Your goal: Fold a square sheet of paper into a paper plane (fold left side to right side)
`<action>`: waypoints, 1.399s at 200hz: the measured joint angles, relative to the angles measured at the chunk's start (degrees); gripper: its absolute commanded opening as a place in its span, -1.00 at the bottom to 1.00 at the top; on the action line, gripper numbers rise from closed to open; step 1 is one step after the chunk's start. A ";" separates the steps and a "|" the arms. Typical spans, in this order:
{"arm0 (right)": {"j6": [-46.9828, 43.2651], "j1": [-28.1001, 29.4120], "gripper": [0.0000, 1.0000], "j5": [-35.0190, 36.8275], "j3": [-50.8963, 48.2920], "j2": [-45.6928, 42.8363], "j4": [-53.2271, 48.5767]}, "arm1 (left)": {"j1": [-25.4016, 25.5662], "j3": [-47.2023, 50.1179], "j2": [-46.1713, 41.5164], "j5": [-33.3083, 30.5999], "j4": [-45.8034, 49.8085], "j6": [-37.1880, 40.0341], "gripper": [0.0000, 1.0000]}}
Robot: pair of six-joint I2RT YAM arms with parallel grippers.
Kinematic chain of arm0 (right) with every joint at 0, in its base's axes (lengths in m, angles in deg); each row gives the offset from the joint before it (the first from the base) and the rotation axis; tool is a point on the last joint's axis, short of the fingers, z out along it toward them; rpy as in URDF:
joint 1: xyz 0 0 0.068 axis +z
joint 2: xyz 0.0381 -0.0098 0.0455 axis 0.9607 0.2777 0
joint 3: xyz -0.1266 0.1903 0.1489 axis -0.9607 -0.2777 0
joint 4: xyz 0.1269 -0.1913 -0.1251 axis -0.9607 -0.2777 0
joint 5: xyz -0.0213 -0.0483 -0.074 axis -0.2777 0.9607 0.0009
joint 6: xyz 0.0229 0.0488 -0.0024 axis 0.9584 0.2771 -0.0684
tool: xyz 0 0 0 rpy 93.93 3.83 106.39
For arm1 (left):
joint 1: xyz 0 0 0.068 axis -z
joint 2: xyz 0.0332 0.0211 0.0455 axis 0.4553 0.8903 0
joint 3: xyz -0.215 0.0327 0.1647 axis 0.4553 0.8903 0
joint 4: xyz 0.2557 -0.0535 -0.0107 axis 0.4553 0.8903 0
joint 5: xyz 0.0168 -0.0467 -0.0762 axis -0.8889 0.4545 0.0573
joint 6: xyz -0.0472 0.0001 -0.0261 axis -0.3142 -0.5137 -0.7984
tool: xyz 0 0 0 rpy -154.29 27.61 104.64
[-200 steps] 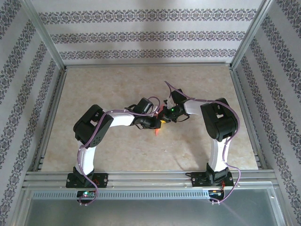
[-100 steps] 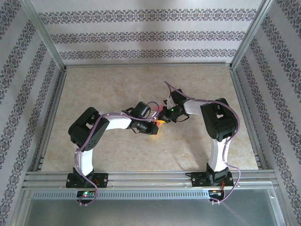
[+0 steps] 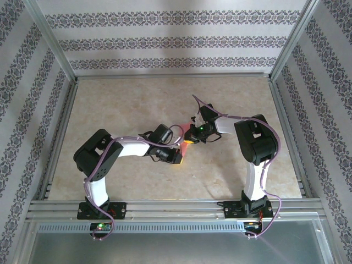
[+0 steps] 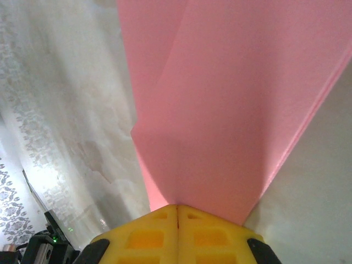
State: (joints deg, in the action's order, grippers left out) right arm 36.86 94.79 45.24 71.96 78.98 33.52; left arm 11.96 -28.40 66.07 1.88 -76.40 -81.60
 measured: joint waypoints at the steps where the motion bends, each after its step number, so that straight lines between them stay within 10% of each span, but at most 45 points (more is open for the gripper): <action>1: 0.00 0.00 -0.81 0.04 0.07 0.00 -0.07 | 0.00 0.17 -0.15 0.02 -0.11 -0.09 -0.95; 42: -0.44 1.14 -0.28 5.99 0.37 -3.41 -0.87 | -1.97 10.38 -10.91 -0.55 -12.22 -6.69 -0.86; 146: -6.16 12.20 0.21 40.02 13.53 -12.96 -19.50 | -7.85 12.98 -26.95 -25.18 -18.75 -9.44 -0.32; 218: -7.54 16.00 0.30 48.30 23.78 2.29 -27.26 | -9.92 13.73 -27.04 -29.83 -17.14 -9.38 -0.29; 280: -8.35 16.00 -0.03 50.69 26.47 5.38 -29.07 | -10.45 13.73 -27.04 -29.83 -14.73 -8.81 -0.29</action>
State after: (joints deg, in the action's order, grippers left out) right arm 28.51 110.79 95.93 98.43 84.36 4.45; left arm 1.52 -14.67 39.04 -27.95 -91.13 -90.41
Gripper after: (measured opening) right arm 0.524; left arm 0.356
